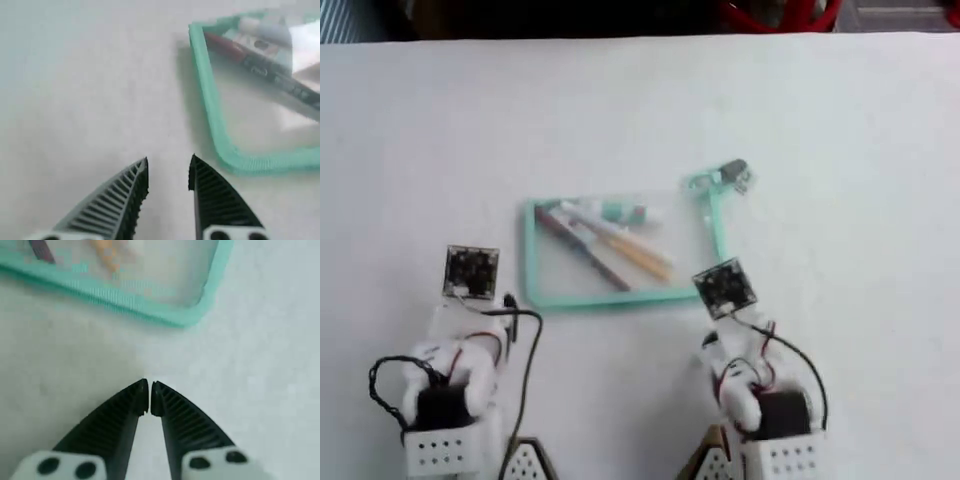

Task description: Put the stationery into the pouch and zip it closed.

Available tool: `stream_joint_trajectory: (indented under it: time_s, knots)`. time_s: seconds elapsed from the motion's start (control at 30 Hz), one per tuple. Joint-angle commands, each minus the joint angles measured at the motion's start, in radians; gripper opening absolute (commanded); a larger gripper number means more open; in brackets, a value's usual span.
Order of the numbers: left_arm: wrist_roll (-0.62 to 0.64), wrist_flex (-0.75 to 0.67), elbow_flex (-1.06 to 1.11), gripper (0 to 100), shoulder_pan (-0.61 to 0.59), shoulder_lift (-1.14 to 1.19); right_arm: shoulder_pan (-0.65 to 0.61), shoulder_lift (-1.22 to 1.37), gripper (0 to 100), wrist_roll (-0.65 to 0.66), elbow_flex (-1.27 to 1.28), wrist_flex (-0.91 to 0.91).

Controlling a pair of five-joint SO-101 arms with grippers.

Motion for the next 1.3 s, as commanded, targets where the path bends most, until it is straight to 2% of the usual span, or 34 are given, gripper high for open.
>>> stream_joint_trajectory:
  time_s: [0.0, 0.3, 1.27]
  knots:
    - [0.021, 0.153, -0.002, 15, 0.005, -0.001, 0.058, -0.008, 1.9, 0.000, 0.031, -0.030]
    - [0.031, 0.141, -0.002, 15, -0.010, -0.002, 0.202, -0.008, 1.9, 0.000, 0.029, -0.030]
    - [0.031, 0.141, -0.002, 15, -0.010, -0.002, 0.202, -0.008, 1.9, 0.000, 0.029, -0.030]
